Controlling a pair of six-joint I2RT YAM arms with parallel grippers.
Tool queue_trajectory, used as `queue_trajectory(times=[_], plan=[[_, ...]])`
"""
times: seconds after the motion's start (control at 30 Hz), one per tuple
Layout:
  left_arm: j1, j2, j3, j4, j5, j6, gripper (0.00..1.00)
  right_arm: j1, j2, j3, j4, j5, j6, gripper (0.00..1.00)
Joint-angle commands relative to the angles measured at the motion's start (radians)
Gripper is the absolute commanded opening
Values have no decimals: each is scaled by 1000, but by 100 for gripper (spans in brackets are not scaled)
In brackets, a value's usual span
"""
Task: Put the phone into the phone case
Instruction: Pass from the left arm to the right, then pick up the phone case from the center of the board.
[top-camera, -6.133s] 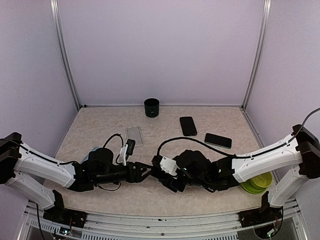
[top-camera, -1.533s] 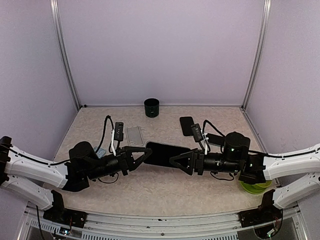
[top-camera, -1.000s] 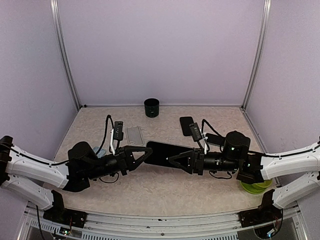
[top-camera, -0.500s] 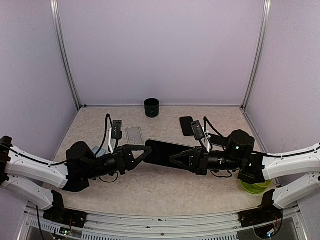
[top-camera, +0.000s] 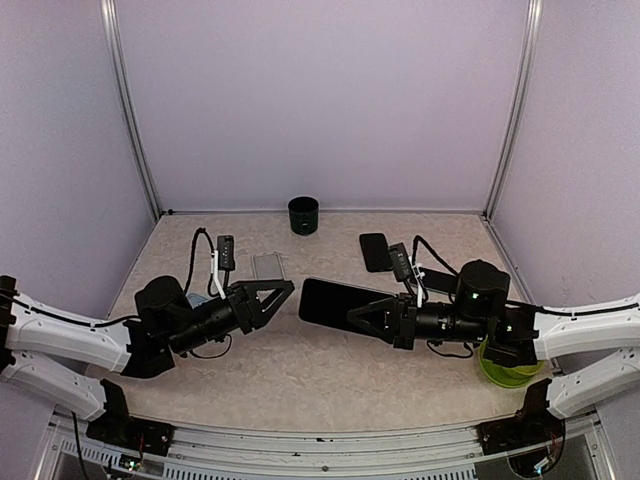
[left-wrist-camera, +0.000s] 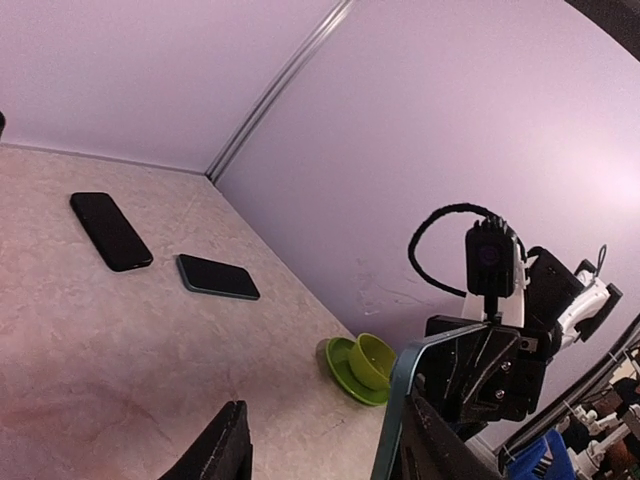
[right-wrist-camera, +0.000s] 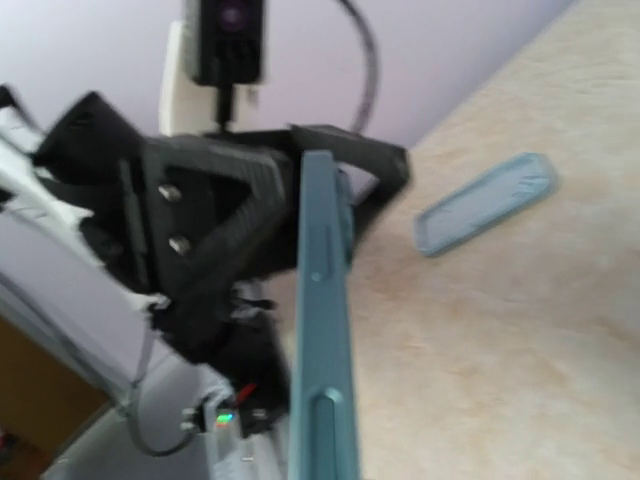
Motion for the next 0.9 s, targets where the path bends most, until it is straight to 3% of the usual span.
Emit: queue_trajectory(times=[0.0,0.4,0.6,0.87], plan=[[33,-34,10,-131,-110,4,50,-5,-51,36,-117,150,-46,0],[210,66,120,-474,-257,-90,49,-5,-63,45,-240,287,-44,0],[299,230,266,-654,-280,-89,44,-5,-63,36,-244,292,-34,0],[399,489,464,-772,-237,-66,36,-5,-88,37,-278,292,-32,0]])
